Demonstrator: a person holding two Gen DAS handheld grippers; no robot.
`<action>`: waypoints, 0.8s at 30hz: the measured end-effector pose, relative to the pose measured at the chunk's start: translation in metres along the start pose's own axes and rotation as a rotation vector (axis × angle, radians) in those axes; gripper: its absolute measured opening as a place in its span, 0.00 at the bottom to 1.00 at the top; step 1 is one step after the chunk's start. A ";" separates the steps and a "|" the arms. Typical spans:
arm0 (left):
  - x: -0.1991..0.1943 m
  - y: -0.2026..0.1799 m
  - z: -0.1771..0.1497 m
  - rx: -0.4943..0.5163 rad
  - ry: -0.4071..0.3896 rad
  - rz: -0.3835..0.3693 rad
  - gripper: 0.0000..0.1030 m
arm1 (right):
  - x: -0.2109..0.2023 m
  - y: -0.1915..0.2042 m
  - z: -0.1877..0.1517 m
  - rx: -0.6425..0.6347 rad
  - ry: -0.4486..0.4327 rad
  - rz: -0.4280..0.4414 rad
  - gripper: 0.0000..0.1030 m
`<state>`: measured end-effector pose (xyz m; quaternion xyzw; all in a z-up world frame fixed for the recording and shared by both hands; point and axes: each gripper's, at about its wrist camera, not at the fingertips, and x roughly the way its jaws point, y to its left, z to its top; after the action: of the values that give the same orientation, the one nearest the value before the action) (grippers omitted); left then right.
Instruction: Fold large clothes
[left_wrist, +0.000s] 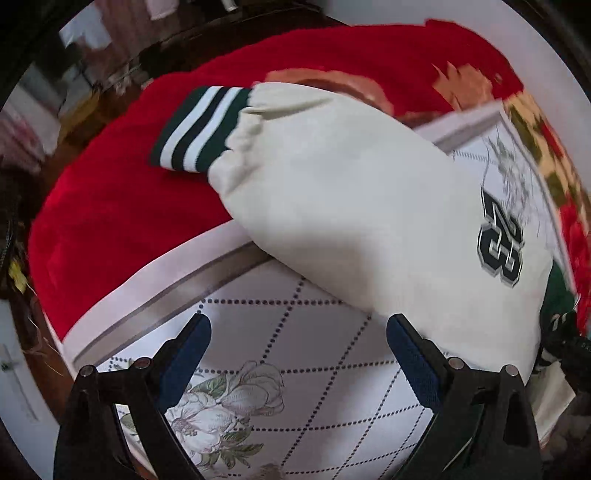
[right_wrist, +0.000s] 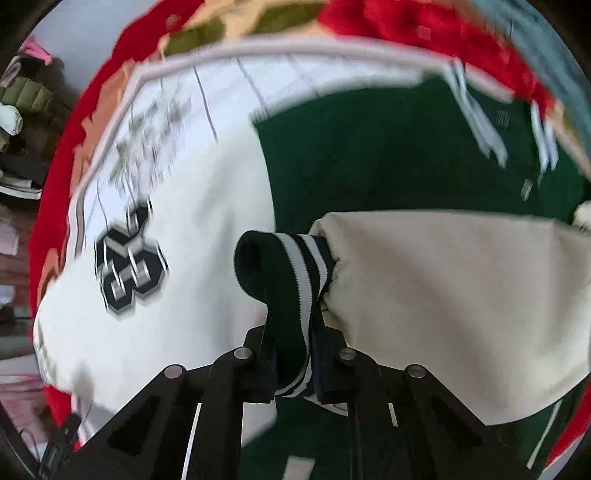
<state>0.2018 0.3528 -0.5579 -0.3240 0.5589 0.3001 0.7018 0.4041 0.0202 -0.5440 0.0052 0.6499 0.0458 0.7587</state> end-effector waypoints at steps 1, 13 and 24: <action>0.002 0.005 0.002 -0.019 -0.001 -0.021 0.94 | -0.004 0.011 0.008 -0.031 -0.026 -0.009 0.14; 0.051 0.016 0.048 -0.260 0.048 -0.231 0.94 | -0.014 -0.016 0.034 -0.028 0.036 0.324 0.68; 0.050 0.035 0.093 -0.412 -0.135 -0.138 0.18 | -0.002 -0.109 -0.025 0.277 0.113 0.318 0.68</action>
<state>0.2392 0.4503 -0.5958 -0.4770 0.4140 0.3803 0.6756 0.3857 -0.0900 -0.5532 0.2093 0.6826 0.0752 0.6961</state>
